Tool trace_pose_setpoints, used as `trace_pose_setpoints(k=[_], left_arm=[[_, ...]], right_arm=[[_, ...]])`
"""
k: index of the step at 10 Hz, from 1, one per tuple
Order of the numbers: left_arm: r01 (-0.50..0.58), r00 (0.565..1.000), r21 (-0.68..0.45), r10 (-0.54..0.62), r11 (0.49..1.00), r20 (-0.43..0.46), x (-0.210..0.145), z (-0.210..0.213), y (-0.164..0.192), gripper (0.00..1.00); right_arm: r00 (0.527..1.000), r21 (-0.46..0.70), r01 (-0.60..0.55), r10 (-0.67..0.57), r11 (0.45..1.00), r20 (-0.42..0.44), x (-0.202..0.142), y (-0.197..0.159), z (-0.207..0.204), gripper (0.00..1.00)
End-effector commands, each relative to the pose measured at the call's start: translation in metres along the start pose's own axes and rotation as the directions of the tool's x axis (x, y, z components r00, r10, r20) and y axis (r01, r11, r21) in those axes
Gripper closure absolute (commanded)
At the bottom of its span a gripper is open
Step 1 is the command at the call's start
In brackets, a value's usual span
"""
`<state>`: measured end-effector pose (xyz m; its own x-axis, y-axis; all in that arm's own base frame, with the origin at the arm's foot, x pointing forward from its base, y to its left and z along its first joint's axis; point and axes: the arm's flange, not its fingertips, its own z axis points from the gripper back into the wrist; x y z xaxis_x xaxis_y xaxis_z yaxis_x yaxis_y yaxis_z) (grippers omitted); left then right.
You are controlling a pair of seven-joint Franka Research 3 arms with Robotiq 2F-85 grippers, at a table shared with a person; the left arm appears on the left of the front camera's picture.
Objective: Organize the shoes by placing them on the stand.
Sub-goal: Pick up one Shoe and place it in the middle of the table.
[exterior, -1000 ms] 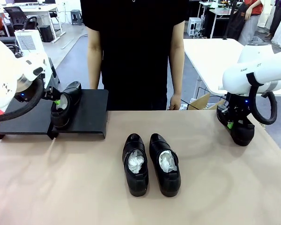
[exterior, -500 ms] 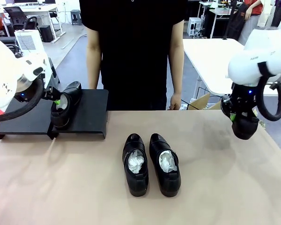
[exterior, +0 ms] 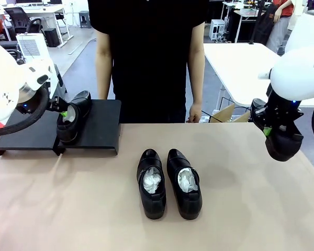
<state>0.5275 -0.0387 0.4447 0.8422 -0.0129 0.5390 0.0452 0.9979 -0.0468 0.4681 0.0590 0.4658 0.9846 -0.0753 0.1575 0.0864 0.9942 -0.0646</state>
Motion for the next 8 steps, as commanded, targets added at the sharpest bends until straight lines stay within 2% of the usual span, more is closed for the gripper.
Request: trace_pose_setpoints(k=[1,3,4,5,8], left_arm=[[0.000,1.000,0.001,0.000,1.000,0.007,-0.001,0.001,0.003,0.00],[0.000,1.000,0.001,0.000,1.000,0.007,-0.001,0.001,0.003,0.00],[0.000,1.000,0.001,0.000,1.000,0.007,-0.001,0.001,0.003,0.00],[0.000,1.000,0.001,0.000,1.000,0.007,-0.001,0.001,0.003,0.00],[0.000,1.000,0.001,0.000,1.000,0.007,-0.001,0.001,0.003,0.00]], right_arm=[[0.999,0.018,0.037,-0.037,0.999,-0.001,0.024,-0.010,-0.004,1.00],[0.999,0.018,0.037,-0.037,0.999,-0.001,0.024,-0.010,-0.004,1.00],[1.000,0.002,0.022,-0.022,1.000,-0.015,0.010,-0.008,-0.009,1.00],[0.994,0.028,0.106,-0.106,0.994,-0.019,0.004,0.015,0.002,1.00],[0.981,0.131,0.144,-0.159,0.981,0.112,-0.039,0.077,0.069,1.00]])
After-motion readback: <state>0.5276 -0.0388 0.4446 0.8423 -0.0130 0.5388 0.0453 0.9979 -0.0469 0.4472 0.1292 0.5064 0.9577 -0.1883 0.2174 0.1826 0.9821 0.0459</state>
